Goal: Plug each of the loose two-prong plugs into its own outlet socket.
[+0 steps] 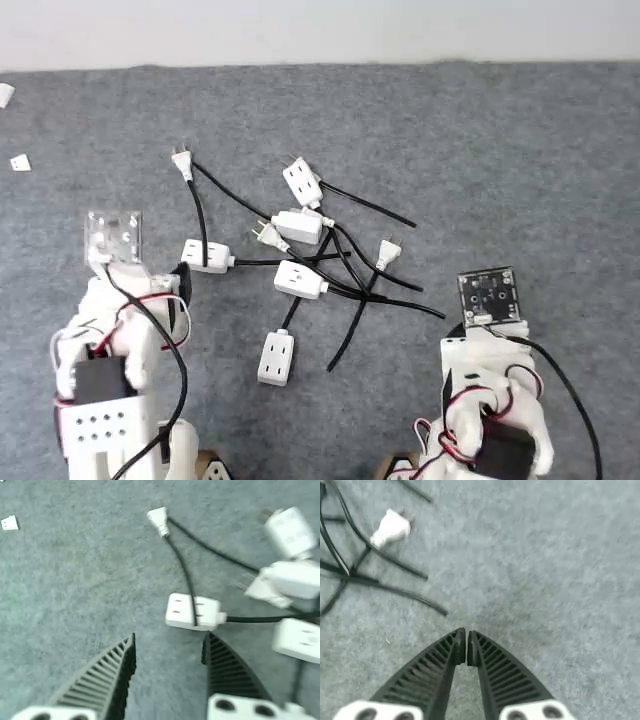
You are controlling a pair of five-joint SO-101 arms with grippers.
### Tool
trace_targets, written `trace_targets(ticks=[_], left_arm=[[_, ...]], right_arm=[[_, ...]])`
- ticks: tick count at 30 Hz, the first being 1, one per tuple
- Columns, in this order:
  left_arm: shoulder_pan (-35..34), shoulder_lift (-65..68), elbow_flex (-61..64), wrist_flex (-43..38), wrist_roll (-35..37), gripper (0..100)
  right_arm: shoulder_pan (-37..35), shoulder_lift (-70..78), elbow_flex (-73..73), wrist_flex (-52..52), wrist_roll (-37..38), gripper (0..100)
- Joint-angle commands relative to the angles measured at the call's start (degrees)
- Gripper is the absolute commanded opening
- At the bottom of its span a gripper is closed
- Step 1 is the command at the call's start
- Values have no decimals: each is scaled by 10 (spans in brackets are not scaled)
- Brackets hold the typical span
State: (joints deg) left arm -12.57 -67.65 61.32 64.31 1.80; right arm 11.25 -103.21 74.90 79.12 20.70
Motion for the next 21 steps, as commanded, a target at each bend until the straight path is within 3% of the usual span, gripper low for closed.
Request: trace_targets(ticks=[1,4,11,16,18,21], left_arm=[[27,3,-168,167,12,204],[47,4,-229,246,13,203],[49,48,-252,262,19,202],[60,180,-252,273,124,202],[103,216,-254,274,127,200],[189,234,-244,275,130,200]], right_arm=[[6,15,-78,45,-40,9],[6,79,-129,77,-47,9],[4,361,-267,77,-66,9],[-4,454,-260,42,-136,9],[0,456,-238,22,-139,9],[27,457,-181,-40,-76,9]])
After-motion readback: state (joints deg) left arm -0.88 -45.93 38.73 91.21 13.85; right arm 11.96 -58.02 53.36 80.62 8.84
